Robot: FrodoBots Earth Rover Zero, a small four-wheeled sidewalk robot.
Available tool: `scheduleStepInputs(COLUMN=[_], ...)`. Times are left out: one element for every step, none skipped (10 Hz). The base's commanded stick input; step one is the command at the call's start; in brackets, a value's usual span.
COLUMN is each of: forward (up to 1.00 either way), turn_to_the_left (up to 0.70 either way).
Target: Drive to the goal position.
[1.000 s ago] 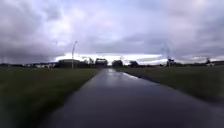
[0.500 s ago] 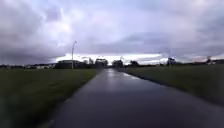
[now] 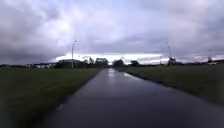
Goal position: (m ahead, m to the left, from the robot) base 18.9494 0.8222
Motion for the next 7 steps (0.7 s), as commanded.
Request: scheduleStepInputs(forward=[0.70, 0.70, 0.70, 0.70, 0.70, 0.70, 0.70], turn_to_the_left=[0.00, 0.00, 0.00, 0.00, 0.00, 0.00, 0.00])
